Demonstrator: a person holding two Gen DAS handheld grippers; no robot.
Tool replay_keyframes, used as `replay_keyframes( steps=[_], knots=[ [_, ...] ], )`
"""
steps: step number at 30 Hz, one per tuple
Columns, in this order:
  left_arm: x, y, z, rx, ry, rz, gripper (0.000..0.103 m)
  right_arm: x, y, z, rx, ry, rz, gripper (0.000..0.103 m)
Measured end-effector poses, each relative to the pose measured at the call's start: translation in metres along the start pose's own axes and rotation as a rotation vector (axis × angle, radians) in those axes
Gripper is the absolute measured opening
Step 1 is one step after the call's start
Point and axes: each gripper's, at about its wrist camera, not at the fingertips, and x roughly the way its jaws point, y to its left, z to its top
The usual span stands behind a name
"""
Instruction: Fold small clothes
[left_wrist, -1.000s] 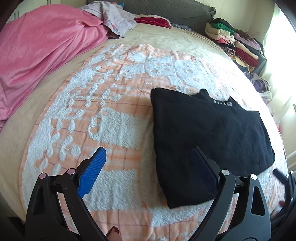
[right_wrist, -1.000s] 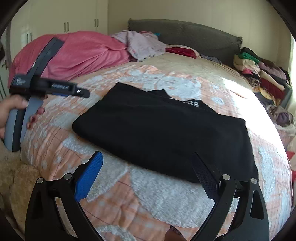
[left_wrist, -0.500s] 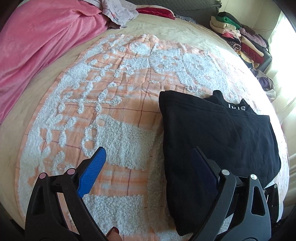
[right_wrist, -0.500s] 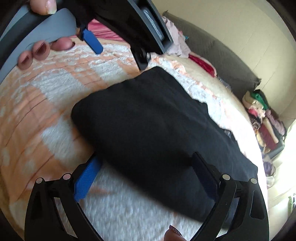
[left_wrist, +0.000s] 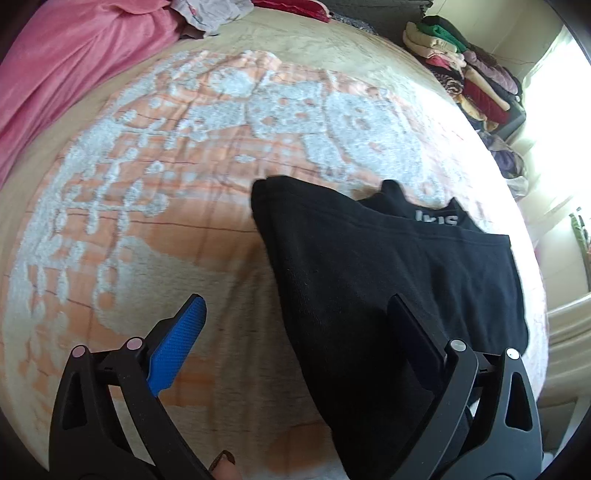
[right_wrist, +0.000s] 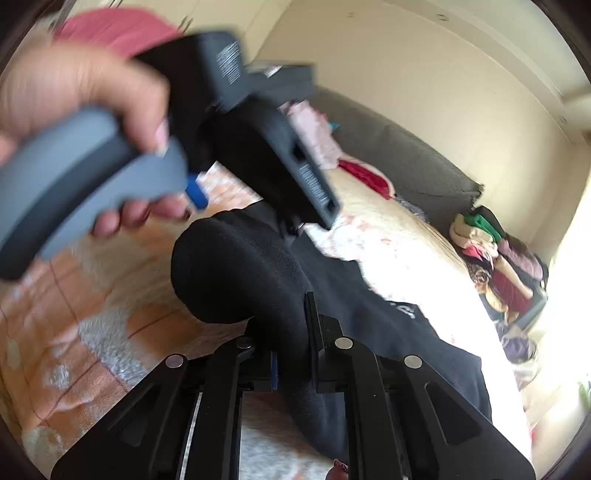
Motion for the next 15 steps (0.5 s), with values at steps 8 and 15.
replay_keyframes(
  steps=[8,15],
  knots=[
    [-0.009,-0.074,0.008,0.019,-0.021,-0.164,0.04,-0.034,-0.051,-0.005,0.095,-0.079,-0.062,0.009],
    [-0.016,-0.16,0.014,0.135,-0.055,-0.16,0.04,-0.05,-0.1,-0.023,0.222,-0.085,-0.123,0.008]
  ],
)
